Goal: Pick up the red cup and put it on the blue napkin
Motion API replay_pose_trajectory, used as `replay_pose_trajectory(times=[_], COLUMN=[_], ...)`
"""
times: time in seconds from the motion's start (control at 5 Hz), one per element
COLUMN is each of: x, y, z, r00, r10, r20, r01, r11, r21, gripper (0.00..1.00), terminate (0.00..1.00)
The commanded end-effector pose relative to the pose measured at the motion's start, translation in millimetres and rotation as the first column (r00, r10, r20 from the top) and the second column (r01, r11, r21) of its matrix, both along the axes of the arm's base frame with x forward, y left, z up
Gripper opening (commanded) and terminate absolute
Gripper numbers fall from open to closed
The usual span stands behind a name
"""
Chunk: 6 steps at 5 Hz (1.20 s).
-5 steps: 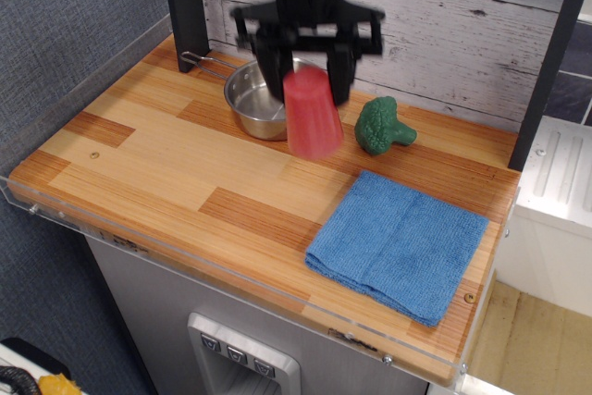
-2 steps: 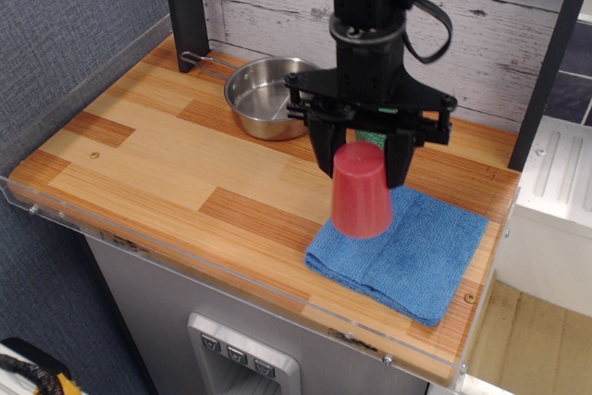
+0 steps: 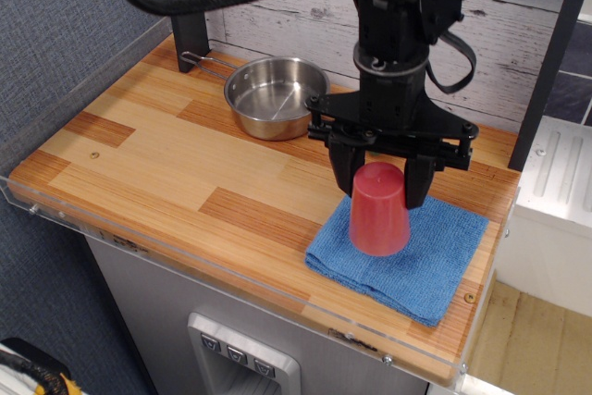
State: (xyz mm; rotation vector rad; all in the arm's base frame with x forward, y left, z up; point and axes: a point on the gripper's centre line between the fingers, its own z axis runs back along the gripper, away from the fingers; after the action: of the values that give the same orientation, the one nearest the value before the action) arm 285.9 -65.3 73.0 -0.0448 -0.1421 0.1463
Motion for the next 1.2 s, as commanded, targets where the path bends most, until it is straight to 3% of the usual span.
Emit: replay_pose_trajectory(times=[0.0, 0.2, 0.4, 0.6, 1.0], x=[8, 11, 14, 16, 13], y=[-2, -3, 1, 5, 6], z=[-12, -17, -15, -11, 9], r00=[0.999, 0.999, 0.999, 0.999, 0.997], r10=[-0.017, -0.030, -0.028, -0.008, 0.012], r20=[0.046, 0.037, 0.045, 0.043, 0.078], r01=[0.017, 0.030, 0.029, 0.008, -0.007], r11=[1.000, 1.000, 1.000, 1.000, 0.998], r21=[-0.010, 0.004, -0.010, -0.006, -0.063], gripper=[0.00, 0.00, 1.00, 1.00, 1.00], terminate=[0.00, 0.00, 0.00, 0.00, 0.00])
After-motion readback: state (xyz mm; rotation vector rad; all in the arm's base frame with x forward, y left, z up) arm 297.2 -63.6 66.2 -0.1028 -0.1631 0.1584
